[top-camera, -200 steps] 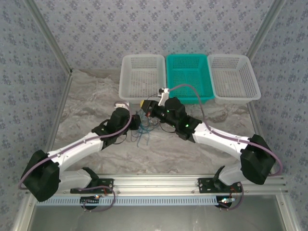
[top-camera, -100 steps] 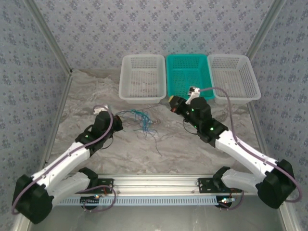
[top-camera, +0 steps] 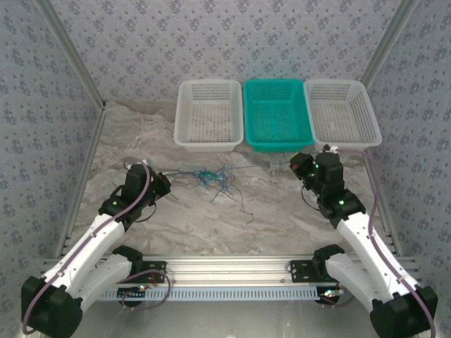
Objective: Untangle the cables
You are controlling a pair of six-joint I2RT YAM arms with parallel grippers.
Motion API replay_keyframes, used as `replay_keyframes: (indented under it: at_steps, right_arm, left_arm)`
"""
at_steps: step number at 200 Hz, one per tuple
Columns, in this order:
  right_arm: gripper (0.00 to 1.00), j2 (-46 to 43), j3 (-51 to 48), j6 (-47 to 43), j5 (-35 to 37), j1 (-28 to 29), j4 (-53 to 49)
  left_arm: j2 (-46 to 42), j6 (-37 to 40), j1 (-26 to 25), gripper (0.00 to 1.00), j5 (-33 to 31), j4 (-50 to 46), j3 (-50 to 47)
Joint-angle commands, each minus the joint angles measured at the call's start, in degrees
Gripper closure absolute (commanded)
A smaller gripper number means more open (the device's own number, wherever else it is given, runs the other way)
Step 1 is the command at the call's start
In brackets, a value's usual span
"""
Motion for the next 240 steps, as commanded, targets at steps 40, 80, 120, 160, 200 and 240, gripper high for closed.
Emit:
replay_keyframes:
  at_steps: [40, 80, 120, 160, 200, 240]
  right_arm:
    - [1.0, -7.0, 0.6, 3.8, 18.2, -9.5, -12.7]
    - [1.0, -13.6, 0.8, 9.3, 27.2, -14.5, -19.2]
    - [1.0, -14.7, 2.2, 4.0, 26.0, -17.9, -14.2]
    - [1.0, -8.8, 9.9, -12.4, 12.4, -17.9, -7.7]
    - [1.0, -11.9, 17.3, -5.7, 25.7, -28.4, -20.6]
    - [1.0, -7.7, 16.2, -0.4, 12.0, -34.6, -17.6]
  left_arm:
    - [0.1, -4.8, 9.3, 1.0, -20.4, -16.7, 3.6]
    - [-0.3, -6.7, 12.9, 1.0, -24.2, -22.2, 3.9]
    - [-0.5, -3.6, 15.2, 1.0, -21.2, -20.7, 3.8]
    - [-0.2, -0.8, 15.2, 1.0, -22.1, -20.6, 5.3]
    - [0.0, 1.0, 23.4, 1.0, -31.8, -25.0, 7.9]
    - [6.1, 0.5, 25.9, 1.0, -22.3, -20.0, 8.7]
